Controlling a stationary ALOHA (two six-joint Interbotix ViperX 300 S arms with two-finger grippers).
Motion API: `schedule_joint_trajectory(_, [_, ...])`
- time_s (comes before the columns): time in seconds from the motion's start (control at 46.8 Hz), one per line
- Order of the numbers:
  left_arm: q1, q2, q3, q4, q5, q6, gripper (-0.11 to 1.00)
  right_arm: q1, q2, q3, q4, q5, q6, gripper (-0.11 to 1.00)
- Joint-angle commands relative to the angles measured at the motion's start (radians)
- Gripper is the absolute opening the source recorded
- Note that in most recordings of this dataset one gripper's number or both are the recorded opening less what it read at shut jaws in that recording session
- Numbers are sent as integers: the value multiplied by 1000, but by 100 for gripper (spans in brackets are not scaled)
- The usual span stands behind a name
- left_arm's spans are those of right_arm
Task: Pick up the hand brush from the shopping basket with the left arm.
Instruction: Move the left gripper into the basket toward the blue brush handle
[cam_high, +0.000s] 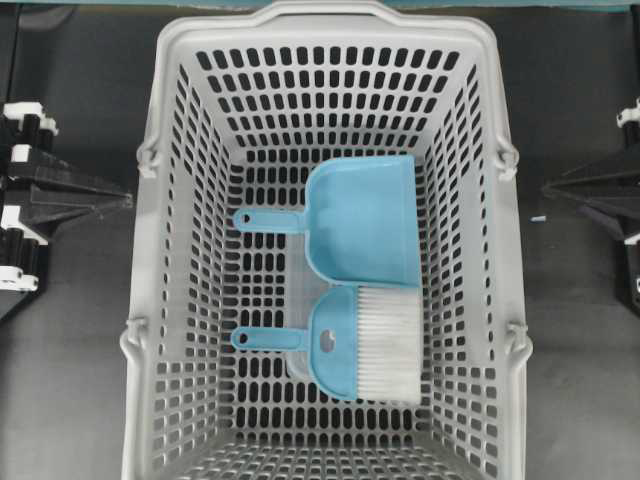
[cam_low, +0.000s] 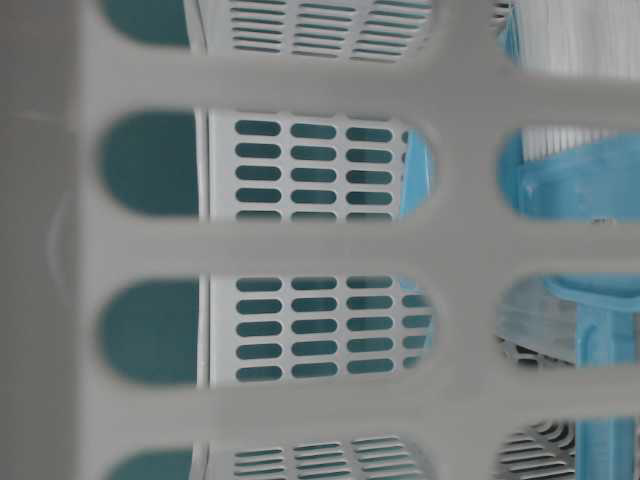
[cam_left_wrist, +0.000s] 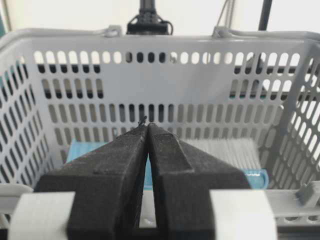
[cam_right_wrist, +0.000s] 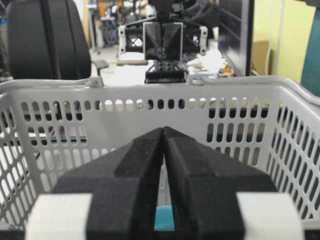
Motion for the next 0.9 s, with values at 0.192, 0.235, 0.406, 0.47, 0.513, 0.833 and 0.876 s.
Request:
schedule_joint_trajectory(0.192, [-34,41,-262,41,400,-21,0,-2,-17,-20,18,37,41,0])
schedule_joint_trajectory(0.235, [-43,58,-307,41,463,-21,0,-2,-23,-20,18,52,57,0])
schedule_joint_trajectory(0.406, [-74,195,-503,41,706,-20,0,0,-35,-25,18,101,80,0])
schedule_joint_trajectory(0.47, [-86,259,-574,41,779,-20,0,2,-35,-23,18,110,80,0])
schedule_joint_trajectory(0.513, [-89,307,-620,41,825,-20,0,0,-35,-21,18,115,80,0])
schedule_joint_trajectory(0.833, [-110,637,-877,41,1103,-48,0,0,-37,-17,18,121,80,0])
schedule_joint_trajectory(0.876, [-112,675,-902,41,1134,-63,0,0,-37,-17,18,121,80,0])
